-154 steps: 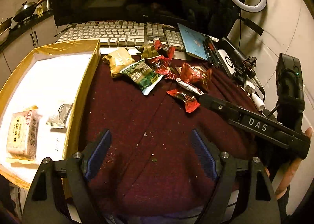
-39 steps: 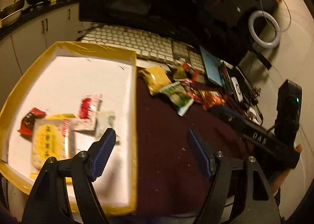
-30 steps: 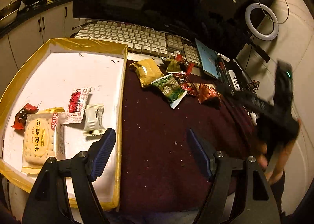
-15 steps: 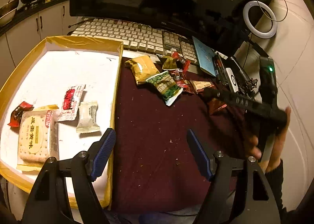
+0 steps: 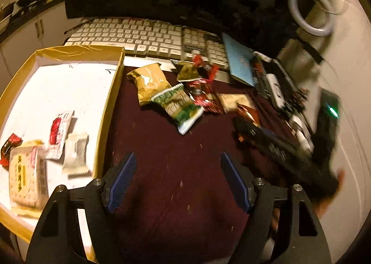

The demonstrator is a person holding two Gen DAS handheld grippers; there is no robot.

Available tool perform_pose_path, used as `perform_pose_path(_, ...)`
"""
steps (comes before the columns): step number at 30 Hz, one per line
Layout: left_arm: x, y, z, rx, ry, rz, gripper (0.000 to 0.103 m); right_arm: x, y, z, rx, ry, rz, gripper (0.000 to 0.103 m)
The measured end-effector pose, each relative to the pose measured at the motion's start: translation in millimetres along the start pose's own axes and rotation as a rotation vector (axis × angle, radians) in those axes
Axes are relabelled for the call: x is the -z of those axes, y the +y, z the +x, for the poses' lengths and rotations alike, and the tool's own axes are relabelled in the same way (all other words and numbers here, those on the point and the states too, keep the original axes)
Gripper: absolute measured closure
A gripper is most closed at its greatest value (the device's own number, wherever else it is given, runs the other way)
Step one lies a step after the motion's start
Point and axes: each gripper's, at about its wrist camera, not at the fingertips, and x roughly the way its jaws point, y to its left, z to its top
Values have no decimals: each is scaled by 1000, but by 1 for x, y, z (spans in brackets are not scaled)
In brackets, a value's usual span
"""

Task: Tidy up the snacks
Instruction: 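Grasp the green snack bag with the left gripper while the right gripper grasps a red packet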

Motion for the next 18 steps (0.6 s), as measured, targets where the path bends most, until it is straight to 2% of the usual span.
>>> perform_pose_path(2, -17, -6, 16, -15, 8, -13, 28, -1, -2, 2, -15, 7, 13, 69)
perform_pose_path(4, -31, -7, 33, -59, 44, -45, 28, -1, -4, 1, -28, 2, 22, 69)
perform_pose_path(9, -58, -10, 64, -177, 17, -87, 28, 0, -6, -2, -56, -8, 33, 69)
perform_pose_path(12, -58, -15, 85, -213, 73, -59, 28, 0, -5, -1, -60, -4, 30, 69)
perform_pose_path(14, -55, -17, 94, -232, 78, -45, 36, 0, -4, 0, -65, -3, 25, 69)
perform_pose_path(17, -45, -14, 93, -256, 31, -36, 67, 0, -4, 0, -69, -3, 25, 69)
perform_pose_path(18, -40, -14, 90, -267, 19, -30, 73, 0, -4, -1, -70, -5, 26, 69)
